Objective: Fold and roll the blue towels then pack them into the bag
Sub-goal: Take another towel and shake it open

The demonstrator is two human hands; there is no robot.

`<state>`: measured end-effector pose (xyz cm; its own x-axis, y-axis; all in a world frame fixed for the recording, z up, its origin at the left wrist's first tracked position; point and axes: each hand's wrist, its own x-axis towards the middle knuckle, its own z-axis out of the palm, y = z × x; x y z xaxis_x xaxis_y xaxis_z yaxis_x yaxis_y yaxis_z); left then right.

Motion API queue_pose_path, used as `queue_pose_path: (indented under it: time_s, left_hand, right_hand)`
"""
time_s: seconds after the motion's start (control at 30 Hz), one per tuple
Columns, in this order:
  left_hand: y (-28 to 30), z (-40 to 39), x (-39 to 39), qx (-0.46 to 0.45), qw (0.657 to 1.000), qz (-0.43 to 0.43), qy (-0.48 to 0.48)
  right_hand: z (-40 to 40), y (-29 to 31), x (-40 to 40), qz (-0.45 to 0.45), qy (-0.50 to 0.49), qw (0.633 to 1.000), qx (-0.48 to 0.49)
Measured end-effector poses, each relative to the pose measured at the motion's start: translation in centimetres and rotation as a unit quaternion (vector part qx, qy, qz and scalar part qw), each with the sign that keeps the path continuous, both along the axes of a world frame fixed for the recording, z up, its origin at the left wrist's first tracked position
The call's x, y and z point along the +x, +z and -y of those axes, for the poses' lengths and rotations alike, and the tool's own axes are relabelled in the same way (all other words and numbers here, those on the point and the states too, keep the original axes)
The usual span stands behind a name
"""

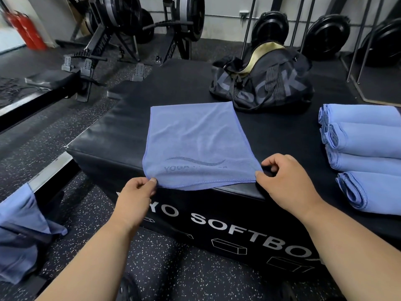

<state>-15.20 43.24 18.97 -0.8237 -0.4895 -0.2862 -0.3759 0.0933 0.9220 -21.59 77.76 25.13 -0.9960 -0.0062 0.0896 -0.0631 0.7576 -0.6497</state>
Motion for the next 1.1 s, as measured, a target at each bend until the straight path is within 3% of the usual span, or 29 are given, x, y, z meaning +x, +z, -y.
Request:
queue_pose_path:
  time_s: [0.4,0.53,0.63,0.9,1.0,1.1]
  left_hand:
    - [1.1,-1.3,0.9,-0.017,0.995,0.042,-0.085]
    - [2.3,-2.3,1.4,0.123,0.992,-0.009,-0.004]
    - [3.1,-2.0,1.7,0.150,0.987,-0.040,0.040]
    - [3.7,-1.9,2.6,0.070,0.992,-0.099,0.019]
    - [4.3,-2.3,2.5,0.137,0.989,-0.056,0.027]
    - [4.4,-2.5,2.6,0.285,0.956,0.022,0.062]
  right_hand:
    - [0.1,0.0,-0.5,0.035,0.013,0.998,0.053]
    - [0.1,-0.1,-0.7,0.050,0.012,0.998,0.038]
    - [0.2,0.0,-0.4,0.042,0.010,0.999,0.020]
    - [0.2,1.1,0.6,0.052,-0.006,0.993,-0.101]
    - [0.2,1.3,0.8,0.063,-0.003,0.990,-0.127]
    - [0.4,1.4,1.1,0.067,0.003,0.989,-0.133]
